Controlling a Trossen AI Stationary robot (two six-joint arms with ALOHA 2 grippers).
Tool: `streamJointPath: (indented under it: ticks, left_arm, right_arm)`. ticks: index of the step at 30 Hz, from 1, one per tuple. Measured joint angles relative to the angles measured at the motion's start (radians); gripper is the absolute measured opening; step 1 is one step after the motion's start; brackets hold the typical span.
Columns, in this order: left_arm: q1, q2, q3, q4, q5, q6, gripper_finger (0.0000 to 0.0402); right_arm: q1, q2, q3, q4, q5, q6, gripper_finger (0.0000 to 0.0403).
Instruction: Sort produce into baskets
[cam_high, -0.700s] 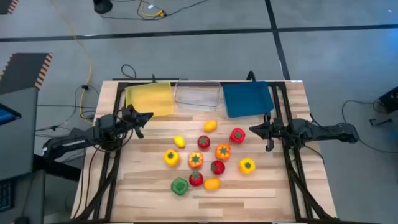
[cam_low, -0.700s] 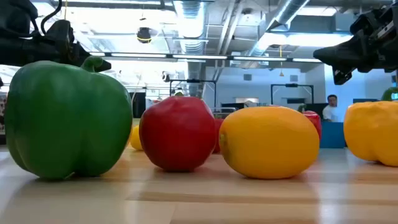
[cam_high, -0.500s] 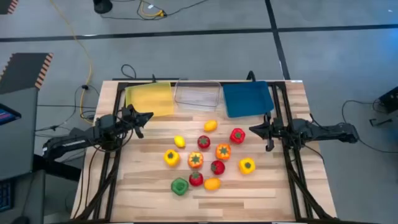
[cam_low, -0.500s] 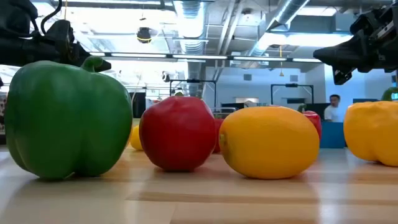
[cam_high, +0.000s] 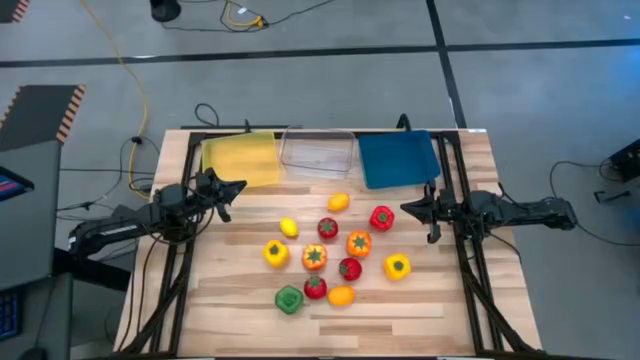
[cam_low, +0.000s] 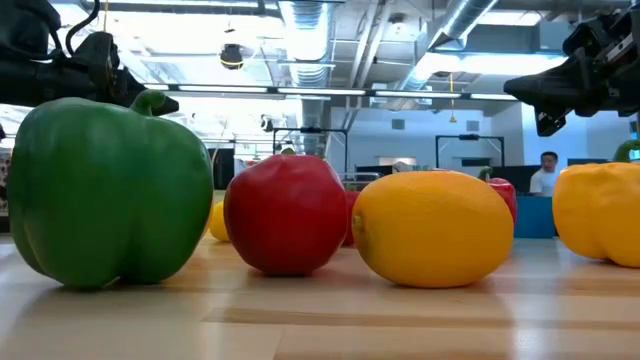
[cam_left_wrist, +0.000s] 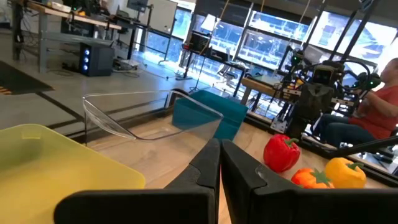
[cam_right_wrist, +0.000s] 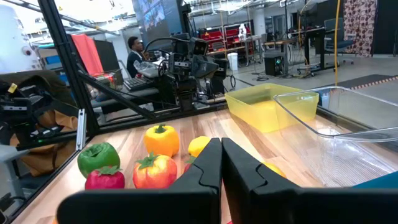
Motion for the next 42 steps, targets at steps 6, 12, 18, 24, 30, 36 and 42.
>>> streamJointPath:
  ticks: [6,12,18,24,30,36,42]
  left_arm:
    - [0.000,0.000,0.000,0.000,0.000,0.000,0.0000]
    - [0.000,0.000,0.000,0.000,0.000,0.000,0.0000]
    - [0.000,0.000,0.000,0.000,0.000,0.004,0.0000]
    - [0.000,0.000,0.000,0.000,0.000,0.004,0.0000]
    - [0.000,0.000,0.000,0.000,0.000,-0.020,0.0000]
    - [0.000,0.000,0.000,0.000,0.000,-0.049,0.0000]
    - [0.000,0.000,0.000,0.000,0.000,-0.056,0.0000]
  right_arm:
    - [0.000,0.000,0.000,0.000,0.000,0.000,0.0036]
    - [0.000,0.000,0.000,0.000,0.000,0.000,0.0036]
    - [0.000,0.000,0.000,0.000,0.000,0.000,0.0036]
    - [0.000,0.000,0.000,0.000,0.000,0.000,0.0036]
    - [0.000,0.000,0.000,0.000,0.000,0.000,0.0036]
    - [0.000,0.000,0.000,-0.001,0.000,0.001,0.0036]
    - [0.000,0.000,0.000,-0.003,0.000,0.002,0.0036]
